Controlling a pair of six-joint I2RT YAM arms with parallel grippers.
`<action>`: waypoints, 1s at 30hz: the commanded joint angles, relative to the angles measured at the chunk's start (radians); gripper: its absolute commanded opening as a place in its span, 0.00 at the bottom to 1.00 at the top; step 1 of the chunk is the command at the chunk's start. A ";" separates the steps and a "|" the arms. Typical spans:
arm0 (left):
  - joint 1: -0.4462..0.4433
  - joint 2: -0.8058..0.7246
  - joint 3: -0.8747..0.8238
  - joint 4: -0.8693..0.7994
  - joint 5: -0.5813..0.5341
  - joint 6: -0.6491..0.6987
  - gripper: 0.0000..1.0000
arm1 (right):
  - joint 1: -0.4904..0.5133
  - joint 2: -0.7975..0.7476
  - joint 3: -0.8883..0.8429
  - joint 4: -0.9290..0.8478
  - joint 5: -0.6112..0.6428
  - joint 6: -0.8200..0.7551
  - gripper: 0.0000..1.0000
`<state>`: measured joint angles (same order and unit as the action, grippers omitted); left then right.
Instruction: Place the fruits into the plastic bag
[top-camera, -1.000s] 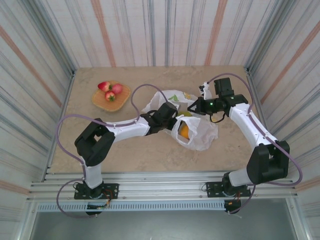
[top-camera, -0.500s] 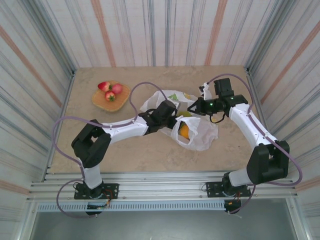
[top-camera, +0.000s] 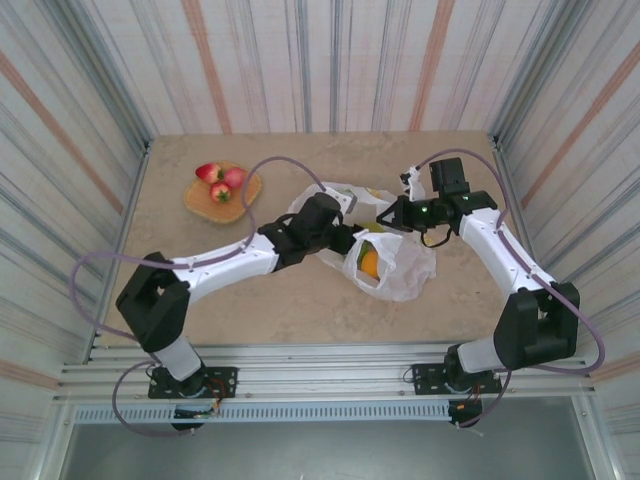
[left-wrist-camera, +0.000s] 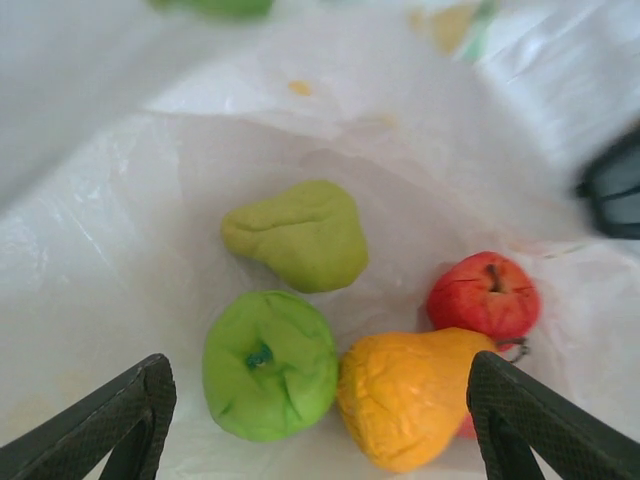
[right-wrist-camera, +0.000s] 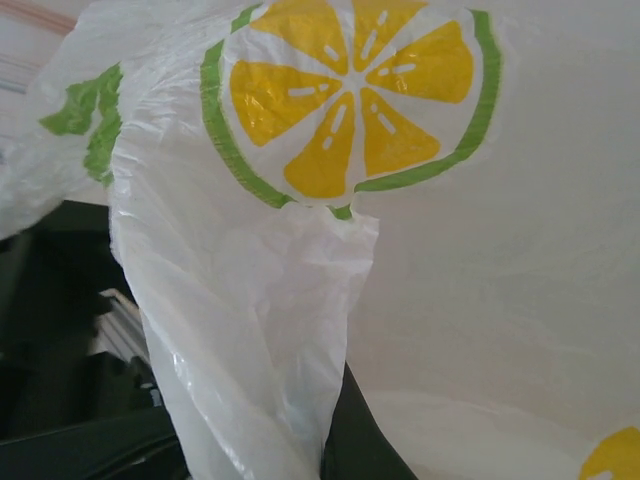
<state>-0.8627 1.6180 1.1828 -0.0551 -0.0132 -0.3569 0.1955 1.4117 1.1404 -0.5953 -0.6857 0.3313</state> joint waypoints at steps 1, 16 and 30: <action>0.031 -0.077 -0.037 0.050 0.082 -0.013 0.79 | -0.007 -0.023 -0.013 0.005 -0.010 -0.002 0.00; 0.160 -0.227 -0.089 0.141 0.450 -0.029 0.77 | -0.004 -0.025 -0.021 0.017 -0.006 0.011 0.00; 0.168 -0.182 0.034 -0.028 0.747 0.042 0.77 | 0.003 -0.028 -0.010 0.020 0.004 0.022 0.00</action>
<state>-0.7010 1.4303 1.1809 -0.0299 0.6300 -0.3515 0.1959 1.4097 1.1263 -0.5762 -0.6849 0.3328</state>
